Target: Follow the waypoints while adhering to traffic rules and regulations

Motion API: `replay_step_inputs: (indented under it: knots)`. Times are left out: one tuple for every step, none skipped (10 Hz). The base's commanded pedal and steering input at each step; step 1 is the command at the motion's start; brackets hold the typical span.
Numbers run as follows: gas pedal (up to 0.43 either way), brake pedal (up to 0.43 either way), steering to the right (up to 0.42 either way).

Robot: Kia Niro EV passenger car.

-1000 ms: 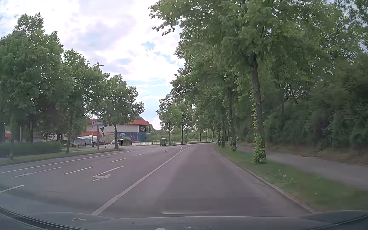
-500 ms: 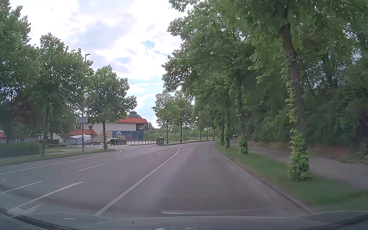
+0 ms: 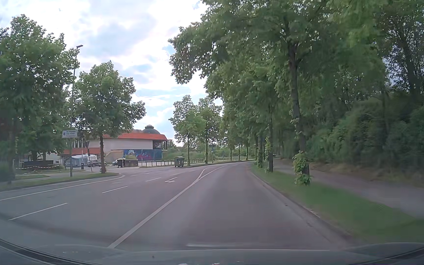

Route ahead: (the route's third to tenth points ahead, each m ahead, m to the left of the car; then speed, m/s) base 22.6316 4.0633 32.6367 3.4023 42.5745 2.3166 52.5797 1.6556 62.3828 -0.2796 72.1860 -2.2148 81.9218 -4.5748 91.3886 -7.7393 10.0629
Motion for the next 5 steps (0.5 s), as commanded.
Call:
replay_step_inputs:
  knots:
    - [0.228, 0.018, 0.001]
    - [0.228, 0.018, 0.001]
    - [0.228, 0.018, 0.001]
    - [0.240, 0.018, 0.001]
    - [0.248, 0.018, 0.001]
